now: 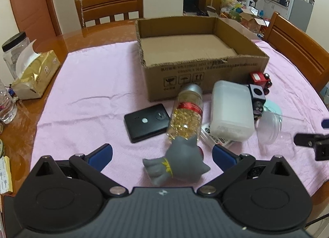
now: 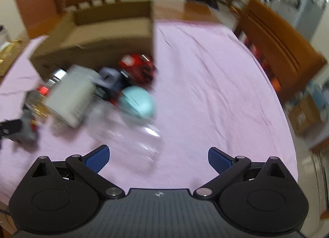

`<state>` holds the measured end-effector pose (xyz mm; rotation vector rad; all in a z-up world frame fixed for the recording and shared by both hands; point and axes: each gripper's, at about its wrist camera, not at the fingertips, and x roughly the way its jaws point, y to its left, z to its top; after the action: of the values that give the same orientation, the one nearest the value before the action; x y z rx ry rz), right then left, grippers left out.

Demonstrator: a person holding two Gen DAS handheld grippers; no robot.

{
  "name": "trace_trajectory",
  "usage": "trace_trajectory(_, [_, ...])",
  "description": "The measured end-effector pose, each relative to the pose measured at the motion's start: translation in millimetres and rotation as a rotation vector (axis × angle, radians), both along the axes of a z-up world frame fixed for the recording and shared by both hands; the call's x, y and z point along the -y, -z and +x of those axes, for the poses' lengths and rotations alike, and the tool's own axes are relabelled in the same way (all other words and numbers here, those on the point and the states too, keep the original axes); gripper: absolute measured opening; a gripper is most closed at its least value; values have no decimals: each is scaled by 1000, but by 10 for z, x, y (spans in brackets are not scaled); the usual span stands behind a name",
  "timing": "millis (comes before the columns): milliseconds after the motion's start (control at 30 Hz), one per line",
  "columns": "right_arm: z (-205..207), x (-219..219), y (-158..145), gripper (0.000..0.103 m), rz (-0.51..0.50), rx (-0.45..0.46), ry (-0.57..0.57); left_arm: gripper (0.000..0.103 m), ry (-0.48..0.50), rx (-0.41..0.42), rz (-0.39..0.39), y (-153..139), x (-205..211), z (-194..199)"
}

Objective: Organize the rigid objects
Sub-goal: 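Grasp the clear plastic jar with the right gripper while the left grasps the grey cat figurine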

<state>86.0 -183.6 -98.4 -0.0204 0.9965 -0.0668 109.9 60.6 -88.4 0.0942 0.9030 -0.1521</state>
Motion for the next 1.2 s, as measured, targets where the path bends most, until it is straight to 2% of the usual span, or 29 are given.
trace_trajectory(100, [113, -217, -73, 103, -27, 67, -52, 102, -12, 8, -4, -38, -64, 26])
trace_trajectory(200, [261, -427, -21, 103, -71, 98, -97, 102, -22, 15, -8, -51, -111, 46])
trace_trajectory(400, [344, -536, 207, 103, -140, 61, -84, 102, -17, 3, -10, -18, -114, 44])
trace_trajectory(700, [101, -190, 345, 103, -80, -21, -3, 102, 15, -23, 3, 58, -20, 37])
trace_trajectory(833, [151, -108, 539, 103, -44, -67, -26, 102, 24, -40, 2, 85, -16, 47])
trace_trajectory(933, [203, -21, 595, 103, 21, -45, -41, 102, 34, -52, -21, 99, -54, 41])
trace_trajectory(1200, [238, 31, 571, 103, 18, -49, -85, 102, -3, -140, -83, 262, -61, 13])
